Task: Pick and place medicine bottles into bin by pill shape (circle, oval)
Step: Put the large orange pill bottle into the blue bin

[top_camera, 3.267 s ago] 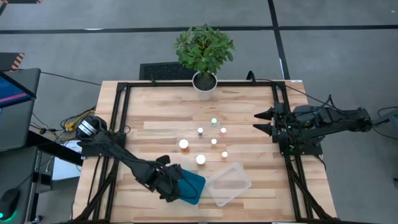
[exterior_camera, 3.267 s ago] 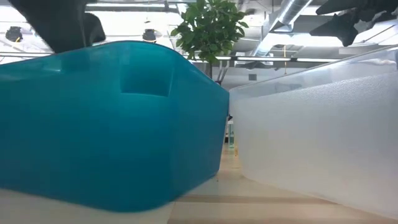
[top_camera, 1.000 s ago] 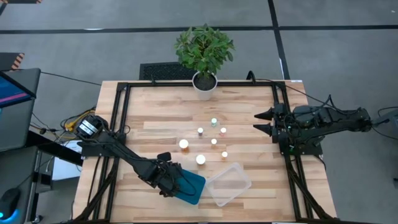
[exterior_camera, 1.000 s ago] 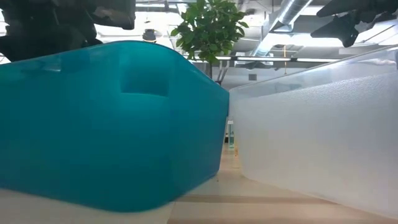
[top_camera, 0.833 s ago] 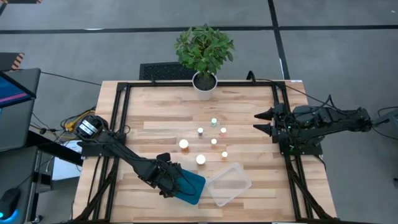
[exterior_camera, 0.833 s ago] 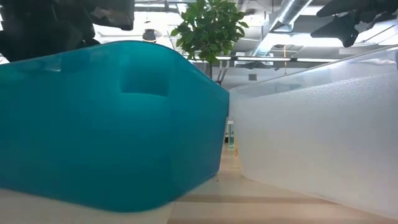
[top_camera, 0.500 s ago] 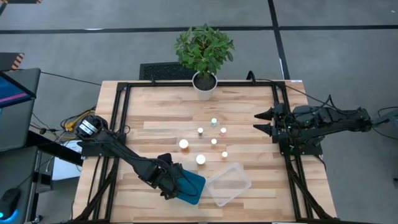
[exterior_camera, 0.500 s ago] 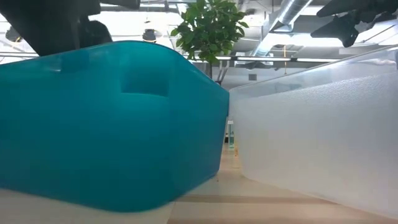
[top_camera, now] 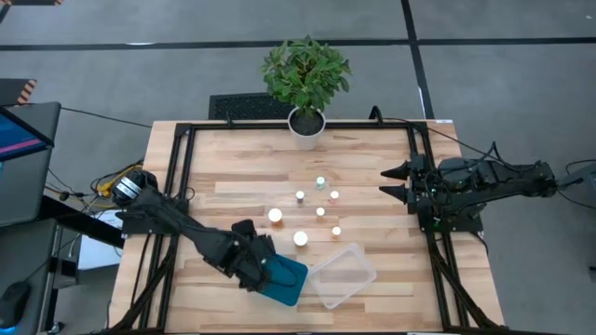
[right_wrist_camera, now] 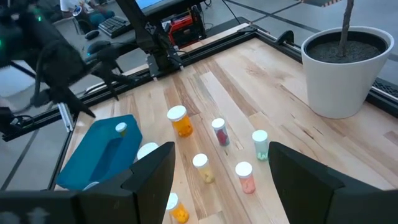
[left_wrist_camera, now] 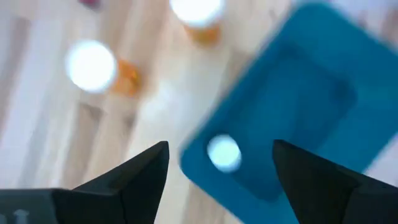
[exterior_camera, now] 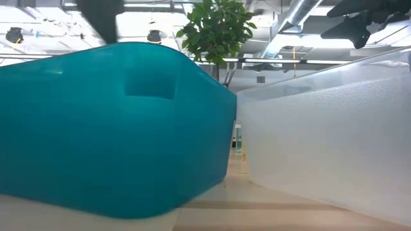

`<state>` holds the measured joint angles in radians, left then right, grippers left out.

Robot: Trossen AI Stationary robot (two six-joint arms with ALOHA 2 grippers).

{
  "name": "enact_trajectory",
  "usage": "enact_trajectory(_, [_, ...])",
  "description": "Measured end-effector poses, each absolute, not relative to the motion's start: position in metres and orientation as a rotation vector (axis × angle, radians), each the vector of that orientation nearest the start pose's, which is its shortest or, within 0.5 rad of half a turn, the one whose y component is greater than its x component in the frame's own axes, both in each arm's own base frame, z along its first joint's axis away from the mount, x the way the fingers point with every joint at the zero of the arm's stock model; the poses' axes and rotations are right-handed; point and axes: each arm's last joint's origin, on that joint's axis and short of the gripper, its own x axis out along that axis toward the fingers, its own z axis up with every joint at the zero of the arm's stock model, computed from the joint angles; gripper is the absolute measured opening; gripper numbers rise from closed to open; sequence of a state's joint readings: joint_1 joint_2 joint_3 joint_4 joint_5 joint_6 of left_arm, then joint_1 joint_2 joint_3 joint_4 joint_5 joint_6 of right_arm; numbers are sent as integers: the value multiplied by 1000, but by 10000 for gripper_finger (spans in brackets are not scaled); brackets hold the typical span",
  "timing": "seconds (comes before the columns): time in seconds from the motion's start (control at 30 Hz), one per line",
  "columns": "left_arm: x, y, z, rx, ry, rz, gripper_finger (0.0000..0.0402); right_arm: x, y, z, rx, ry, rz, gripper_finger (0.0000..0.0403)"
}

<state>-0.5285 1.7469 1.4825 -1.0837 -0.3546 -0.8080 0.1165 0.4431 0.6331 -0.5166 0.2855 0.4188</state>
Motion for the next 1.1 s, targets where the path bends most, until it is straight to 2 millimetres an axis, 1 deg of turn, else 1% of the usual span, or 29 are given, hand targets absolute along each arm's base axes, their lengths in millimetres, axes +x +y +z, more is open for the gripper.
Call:
enact_trajectory(0.1, [307,-141,280,-158,1083,406,283,101,4,291,349,280,-231,271])
enact_trajectory(0.17, [312,-127,287,-146,1045,416,284,102,4,291,349,280,-231,271])
enact_trajectory(0.27, [319,-106,285,-98,1057,421,284,101,4,291,349,280,-231,271])
enact_trajectory(0.37, [323,-86,275,-51,1098,423,284,101,4,291,349,280,-231,271])
enact_trajectory(0.47, [329,-71,256,-49,1106,390,284,101,4,291,349,281,-231,271])
enact_trajectory(0.57, [331,-58,240,-44,1115,372,284,101,4,291,349,280,-231,271])
enact_trajectory(0.7, [327,-39,219,-58,1163,372,284,101,4,291,342,282,-230,271])
enact_trajectory(0.83, [329,-32,209,-100,1155,305,284,101,4,291,339,283,-232,271])
enact_trajectory(1.1, [331,-28,209,-81,1147,281,284,101,3,289,334,304,-236,271])
